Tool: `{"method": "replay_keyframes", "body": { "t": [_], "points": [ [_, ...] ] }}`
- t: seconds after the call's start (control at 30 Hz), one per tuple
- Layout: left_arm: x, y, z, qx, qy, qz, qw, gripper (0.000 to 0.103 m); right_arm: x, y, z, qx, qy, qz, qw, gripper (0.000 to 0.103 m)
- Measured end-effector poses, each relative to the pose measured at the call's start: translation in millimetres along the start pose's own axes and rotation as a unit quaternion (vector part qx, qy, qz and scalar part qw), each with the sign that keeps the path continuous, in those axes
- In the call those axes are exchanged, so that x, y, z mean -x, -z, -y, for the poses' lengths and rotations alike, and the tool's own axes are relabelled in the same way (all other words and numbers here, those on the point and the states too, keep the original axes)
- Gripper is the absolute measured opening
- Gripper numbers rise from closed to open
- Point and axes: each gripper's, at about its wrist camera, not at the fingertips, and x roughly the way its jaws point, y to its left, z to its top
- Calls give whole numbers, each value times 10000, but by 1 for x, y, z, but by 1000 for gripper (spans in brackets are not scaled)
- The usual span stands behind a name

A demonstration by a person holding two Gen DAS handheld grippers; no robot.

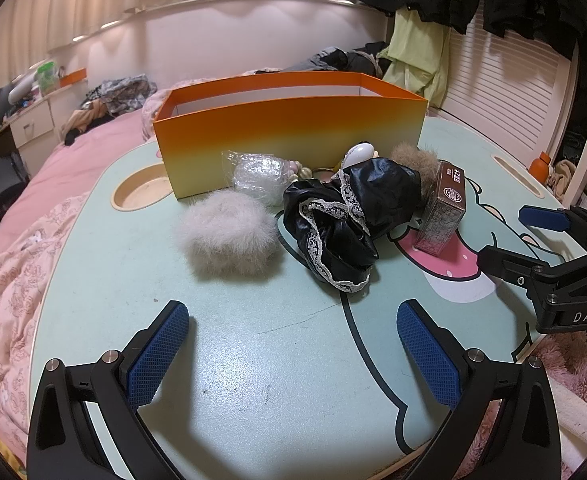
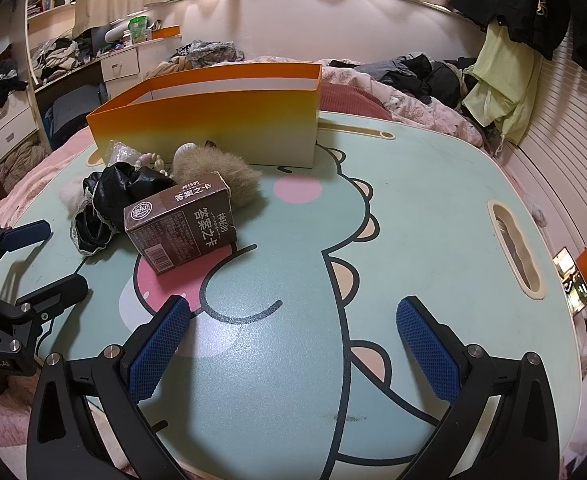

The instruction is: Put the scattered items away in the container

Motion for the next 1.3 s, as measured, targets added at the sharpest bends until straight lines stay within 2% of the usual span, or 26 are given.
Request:
{"method": "replay_keyframes", "body": {
  "t": [0.5, 0.67, 1.03, 1.17, 1.2, 1.27, 1.3],
  "points": [
    [0, 1, -1, -1, 4, 3, 10000, 103, 0, 0, 0, -12, 17, -1, 10000, 103],
    [0, 1, -1, -5, 4, 5, 10000, 103, -3, -2, -4, 225, -199, 80, 9995, 103],
    [-1, 0, -2, 6, 11, 8, 10000, 103, -3, 0, -4, 225, -237, 153, 9993, 103],
    [-1, 0, -2, 3, 10, 10, 10000, 103, 8, -1, -2, 166, -390, 436, 9981, 102],
    [-1, 0, -2, 2, 10, 9, 10000, 103, 12, -1, -1, 164, -470, 550, 9972, 100],
    [-1, 0, -3, 3, 11, 10, 10000, 103, 18, -2, -1, 166, -575, 703, 9957, 81],
    [-1, 0, -3, 3, 11, 10, 10000, 103, 19, -3, -2, 169, -605, 738, 9953, 77]
  ]
}}
